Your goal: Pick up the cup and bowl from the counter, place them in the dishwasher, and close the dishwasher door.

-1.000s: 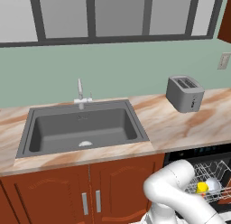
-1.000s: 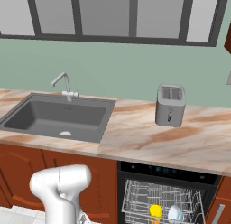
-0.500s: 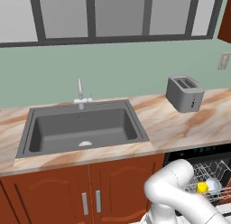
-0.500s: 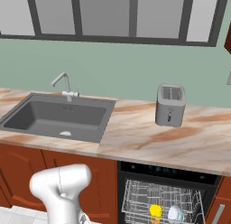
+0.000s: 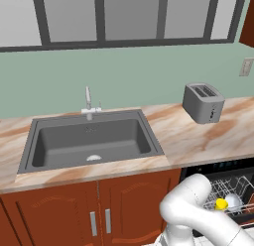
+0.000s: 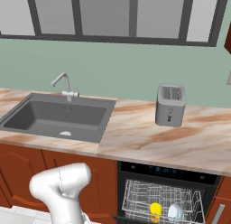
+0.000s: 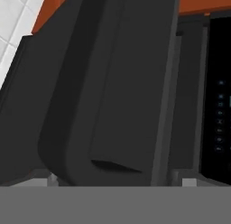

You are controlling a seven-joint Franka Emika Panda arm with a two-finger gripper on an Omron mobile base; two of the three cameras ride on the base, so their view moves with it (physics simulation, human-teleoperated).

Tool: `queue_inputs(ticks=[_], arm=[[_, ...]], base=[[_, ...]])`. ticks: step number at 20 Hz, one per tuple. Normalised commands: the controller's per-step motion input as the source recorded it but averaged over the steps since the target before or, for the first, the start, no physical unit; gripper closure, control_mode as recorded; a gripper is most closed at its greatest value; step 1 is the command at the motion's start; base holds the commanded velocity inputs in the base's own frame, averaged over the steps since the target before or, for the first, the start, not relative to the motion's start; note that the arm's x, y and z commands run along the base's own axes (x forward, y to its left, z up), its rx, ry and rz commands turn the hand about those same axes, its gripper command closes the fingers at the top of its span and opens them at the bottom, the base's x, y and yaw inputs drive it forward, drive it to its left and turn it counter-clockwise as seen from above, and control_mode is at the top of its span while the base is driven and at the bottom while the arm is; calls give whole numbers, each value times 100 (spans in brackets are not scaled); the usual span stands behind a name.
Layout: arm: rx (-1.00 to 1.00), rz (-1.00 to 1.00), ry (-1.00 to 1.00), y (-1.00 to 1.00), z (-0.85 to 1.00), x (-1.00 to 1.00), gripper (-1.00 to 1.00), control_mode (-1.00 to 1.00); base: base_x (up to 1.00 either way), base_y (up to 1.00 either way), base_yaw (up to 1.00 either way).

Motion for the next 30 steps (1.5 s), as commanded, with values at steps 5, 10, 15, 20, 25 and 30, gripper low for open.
queue_inputs(ticks=[5,10,15,20,25,30], arm=[[4,6,-22,0,-54,21,-100,-100],[1,4,-20,0,-50,37,-100,-100],[2,4,-15,0,-40,69,-100,-100],[3,4,-16,0,-31,67,-100,-100],[4,4,-17,0,-31,55,-100,-100],[3,4,-19,0,-35,45,-100,-100]], base=[[0,0,0],[0,0,0],[0,0,0],[0,0,0],[0,0,0],[0,0,0]])
